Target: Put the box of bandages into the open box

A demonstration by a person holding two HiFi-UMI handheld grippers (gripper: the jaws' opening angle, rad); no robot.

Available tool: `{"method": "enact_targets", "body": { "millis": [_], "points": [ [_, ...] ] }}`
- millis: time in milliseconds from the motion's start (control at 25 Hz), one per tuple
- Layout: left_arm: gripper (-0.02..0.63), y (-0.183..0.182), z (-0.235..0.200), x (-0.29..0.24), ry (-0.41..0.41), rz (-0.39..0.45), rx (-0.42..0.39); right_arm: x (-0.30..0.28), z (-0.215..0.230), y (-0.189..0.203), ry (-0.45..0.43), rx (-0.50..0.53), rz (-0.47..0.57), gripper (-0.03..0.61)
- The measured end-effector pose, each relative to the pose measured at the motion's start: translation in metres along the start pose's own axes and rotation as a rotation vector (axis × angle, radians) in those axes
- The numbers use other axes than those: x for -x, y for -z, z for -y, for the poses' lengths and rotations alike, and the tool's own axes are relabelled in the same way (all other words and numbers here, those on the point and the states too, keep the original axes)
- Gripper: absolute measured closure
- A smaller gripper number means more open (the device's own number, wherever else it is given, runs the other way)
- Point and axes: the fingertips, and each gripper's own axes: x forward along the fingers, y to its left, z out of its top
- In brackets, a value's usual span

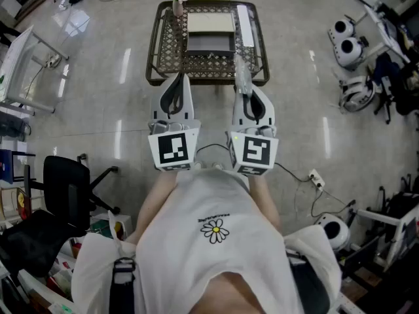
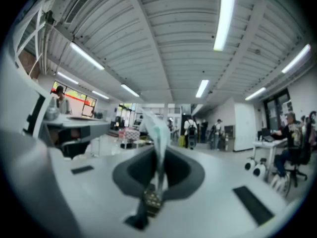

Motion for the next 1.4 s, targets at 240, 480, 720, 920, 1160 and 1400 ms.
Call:
{"method": "enact_targets", "body": {
  "millis": [240, 480, 720, 920, 1160, 1400],
  "points": [
    [0.594, -0.001, -0.003, 0.000, 0.007, 0.011, -0.015, -0.001, 0.001, -0.001, -0.002, -0.019, 0.008, 0.535],
    [0.594, 0.004, 0.002, 0.003, 0.018, -0.009, -0.003, -0.001, -0.001, 0.003, -0.030, -0.043, -0.001, 0.535],
    [0.594, 0.005, -0.001, 0.002, -0.009, -0.012, -0.013, 0.001, 0.010, 0.006, -0.023, -0.087, 0.002, 0.535],
    [0.594, 0.009, 0.003, -0.001, -0.033, -0.024, -0.026, 0.002, 0.022, 0.015, -0.038, -0.095, -0.006, 0.535],
    [0.594, 0.012, 0.024, -0.005, -0.076, -0.024, -0.068, 0.009, 0.046, 0.025, -0.066, -0.082, -0.011, 0.535],
    [0.594, 0.015, 0.042, -0.007, -0.101, -0.014, -0.050, 0.009, 0.066, 0.038, -0.090, -0.066, -0.023, 0.535]
  ]
}}
